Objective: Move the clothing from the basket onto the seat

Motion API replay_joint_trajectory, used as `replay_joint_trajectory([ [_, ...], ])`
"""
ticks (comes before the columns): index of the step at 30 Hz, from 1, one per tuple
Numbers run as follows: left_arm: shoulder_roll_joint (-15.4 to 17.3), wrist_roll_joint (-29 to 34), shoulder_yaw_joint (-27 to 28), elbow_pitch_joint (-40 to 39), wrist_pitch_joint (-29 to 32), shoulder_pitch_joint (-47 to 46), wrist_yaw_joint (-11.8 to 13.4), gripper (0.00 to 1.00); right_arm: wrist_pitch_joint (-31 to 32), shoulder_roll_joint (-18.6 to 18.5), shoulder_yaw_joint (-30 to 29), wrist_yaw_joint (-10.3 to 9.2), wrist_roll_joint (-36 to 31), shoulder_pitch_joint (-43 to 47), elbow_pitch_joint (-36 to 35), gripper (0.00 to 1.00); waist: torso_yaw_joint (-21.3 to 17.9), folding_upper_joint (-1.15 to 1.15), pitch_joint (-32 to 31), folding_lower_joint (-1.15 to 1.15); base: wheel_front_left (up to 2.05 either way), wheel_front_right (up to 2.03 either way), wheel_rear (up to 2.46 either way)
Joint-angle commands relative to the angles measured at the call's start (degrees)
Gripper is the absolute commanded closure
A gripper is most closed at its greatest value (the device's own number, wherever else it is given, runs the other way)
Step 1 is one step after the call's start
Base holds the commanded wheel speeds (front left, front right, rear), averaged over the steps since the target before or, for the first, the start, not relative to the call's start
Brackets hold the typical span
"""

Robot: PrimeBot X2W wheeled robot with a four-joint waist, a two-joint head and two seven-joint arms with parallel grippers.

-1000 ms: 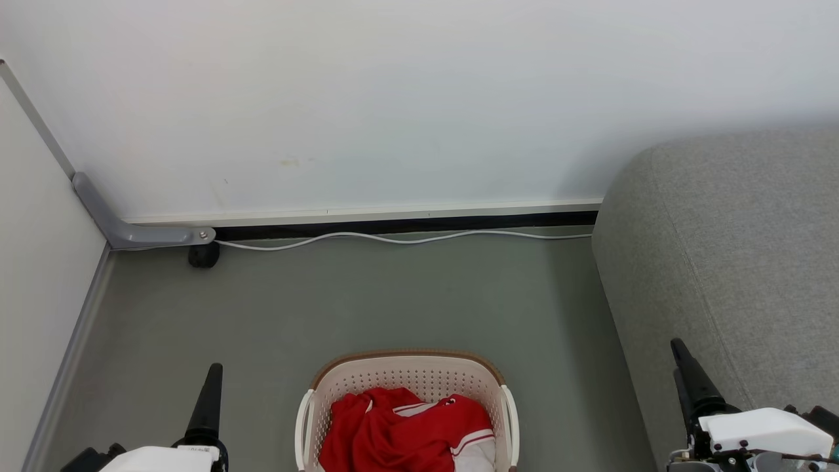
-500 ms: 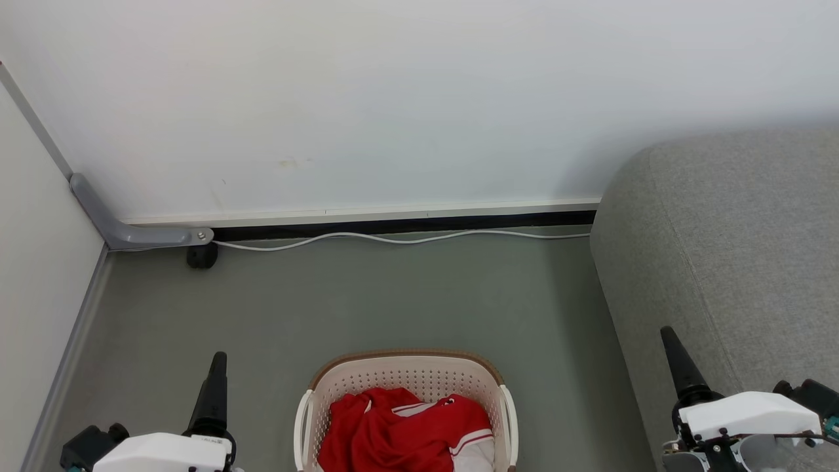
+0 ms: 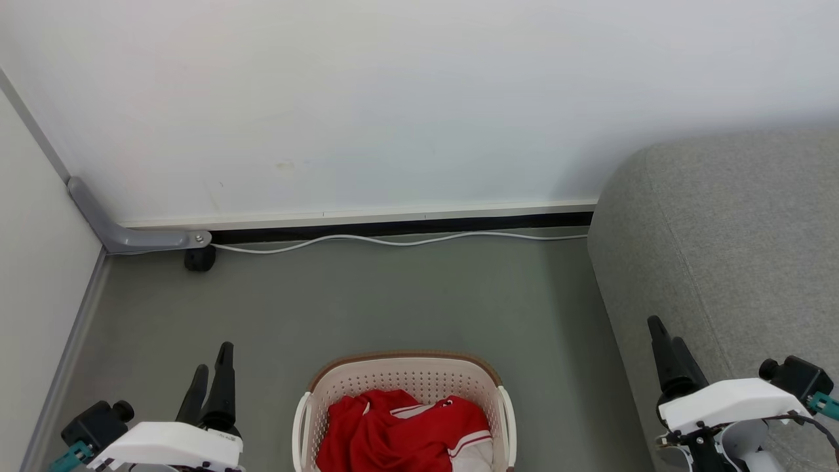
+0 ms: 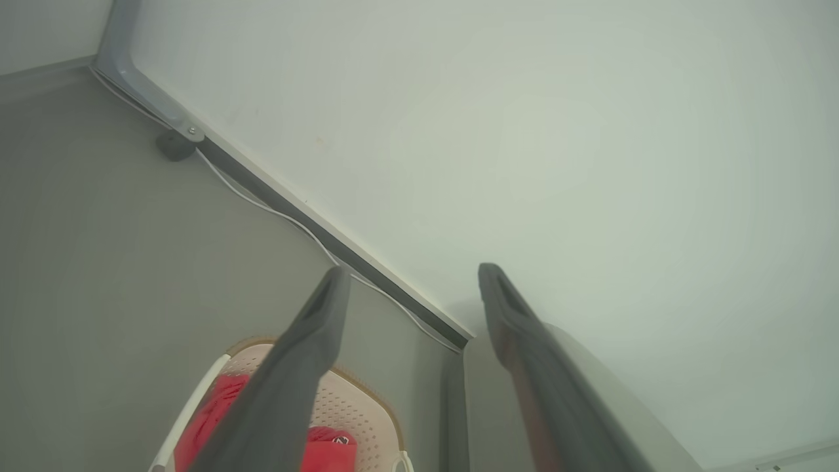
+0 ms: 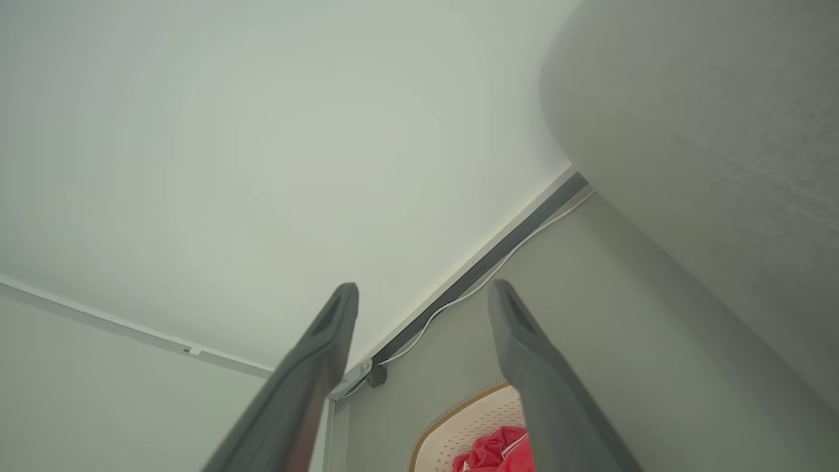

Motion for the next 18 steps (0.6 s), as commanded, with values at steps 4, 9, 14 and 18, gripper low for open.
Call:
replay_joint_trajectory([
  [4,1.22,3.98,0.69,-1.05,-1.11,-3.36,-0.26,0.0,-1.49,-0.86,1.57,0.16,-3.85,-3.56,-0.31,0.0,-0.13,0.0,-0.17,-0.01,0.0,0.0,0.0],
  [9,1.57,8.2,0.46,-0.79,-1.95,-3.67,-0.28,0.0,-2.33,-0.97,1.62,0.17,-8.65,-4.39,0.23,0.0,-0.32,0.0,-0.48,-0.01,0.0,0.0,0.0],
  [14,1.96,11.94,0.31,-0.18,-2.78,-4.24,-0.3,0.0,-3.16,-0.94,2.03,0.18,-12.87,-5.42,1.16,0.0,-0.5,0.0,-0.71,-0.01,0.0,0.0,0.0],
  [18,2.43,15.04,-0.17,0.27,-3.46,-5.02,-0.32,0.0,-3.84,-1.02,2.53,0.19,-16.21,-6.64,2.15,0.0,-0.57,0.0,-0.78,-0.01,0.0,0.0,0.0],
])
